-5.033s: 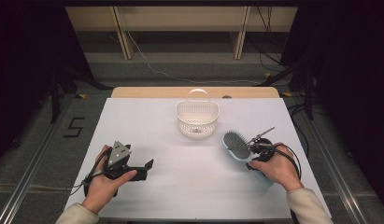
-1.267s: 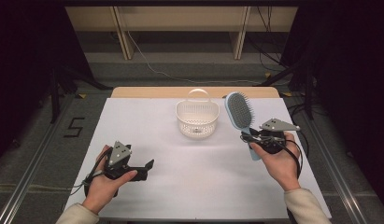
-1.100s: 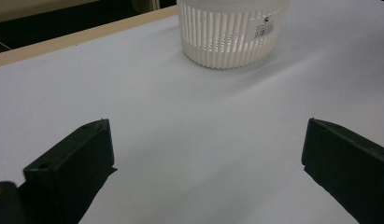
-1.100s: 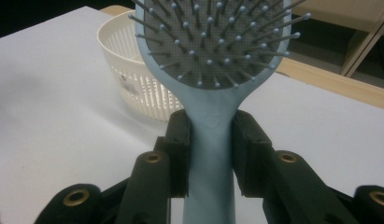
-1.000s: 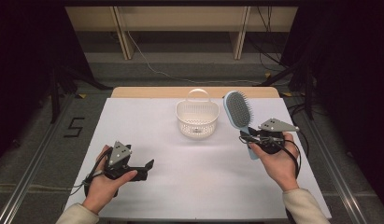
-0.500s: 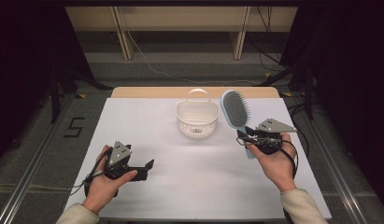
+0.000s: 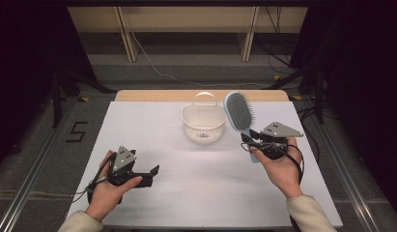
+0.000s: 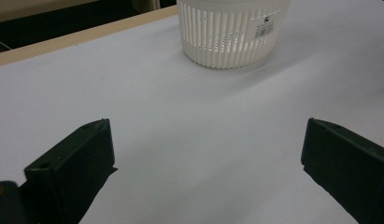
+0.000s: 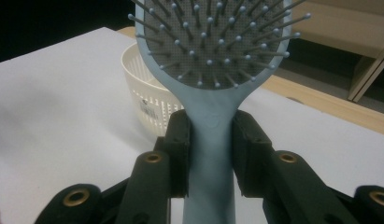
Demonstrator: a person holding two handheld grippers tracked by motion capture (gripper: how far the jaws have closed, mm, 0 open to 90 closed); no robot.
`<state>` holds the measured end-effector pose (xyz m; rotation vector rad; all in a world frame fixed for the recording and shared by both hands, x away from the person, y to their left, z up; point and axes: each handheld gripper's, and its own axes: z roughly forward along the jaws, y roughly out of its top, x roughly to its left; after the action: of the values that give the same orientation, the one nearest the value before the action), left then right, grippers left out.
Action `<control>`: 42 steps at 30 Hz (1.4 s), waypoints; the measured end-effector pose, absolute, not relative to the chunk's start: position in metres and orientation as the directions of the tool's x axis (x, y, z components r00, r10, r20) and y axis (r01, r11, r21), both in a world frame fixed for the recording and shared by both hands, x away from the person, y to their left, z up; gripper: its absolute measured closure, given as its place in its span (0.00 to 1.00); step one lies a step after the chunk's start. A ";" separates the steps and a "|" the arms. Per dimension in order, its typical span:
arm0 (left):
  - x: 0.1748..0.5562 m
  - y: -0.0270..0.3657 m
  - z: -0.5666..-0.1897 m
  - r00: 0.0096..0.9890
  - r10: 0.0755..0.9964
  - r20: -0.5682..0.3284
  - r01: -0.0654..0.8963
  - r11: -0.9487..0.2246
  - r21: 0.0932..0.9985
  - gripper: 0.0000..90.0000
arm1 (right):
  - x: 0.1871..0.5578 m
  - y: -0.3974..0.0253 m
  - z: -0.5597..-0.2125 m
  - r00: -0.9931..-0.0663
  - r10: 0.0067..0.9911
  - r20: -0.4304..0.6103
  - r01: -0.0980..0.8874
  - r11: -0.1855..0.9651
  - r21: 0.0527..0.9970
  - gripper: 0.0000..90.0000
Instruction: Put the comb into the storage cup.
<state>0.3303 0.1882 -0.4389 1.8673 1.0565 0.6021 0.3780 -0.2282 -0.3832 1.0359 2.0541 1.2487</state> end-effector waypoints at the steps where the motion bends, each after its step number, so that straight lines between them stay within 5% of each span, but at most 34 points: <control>1: 0.330 0.188 -0.439 0.520 0.854 -0.010 0.427 -0.249 0.869 0.02 | 0.378 -0.228 -0.383 -0.574 0.818 -0.041 0.339 0.283 0.897 0.78; 12: 0.334 0.187 -0.433 0.503 0.862 -0.057 0.428 -0.191 0.884 0.06 | 0.377 -0.216 -0.380 -0.598 0.799 -0.061 0.294 0.289 0.911 0.78; 24: 0.364 0.153 -0.366 0.526 0.825 -0.207 0.376 -0.007 0.927 0.17 | 0.369 -0.189 -0.379 -0.651 0.755 -0.078 0.254 0.314 0.915 0.78; 33: 0.384 0.119 -0.322 0.608 0.768 -0.200 0.314 -0.001 0.949 0.18 | 0.362 -0.179 -0.383 -0.685 0.723 -0.090 0.229 0.330 0.916 0.78; 42: 0.381 0.099 -0.329 0.713 0.687 -0.143 0.265 -0.074 0.961 0.18 | 0.362 -0.179 -0.379 -0.723 0.691 -0.006 0.252 0.272 0.929 0.78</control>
<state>0.3814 0.0991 -0.3285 1.6533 0.7780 0.4139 0.3616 -0.1793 -0.3792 0.8518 2.1375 1.4434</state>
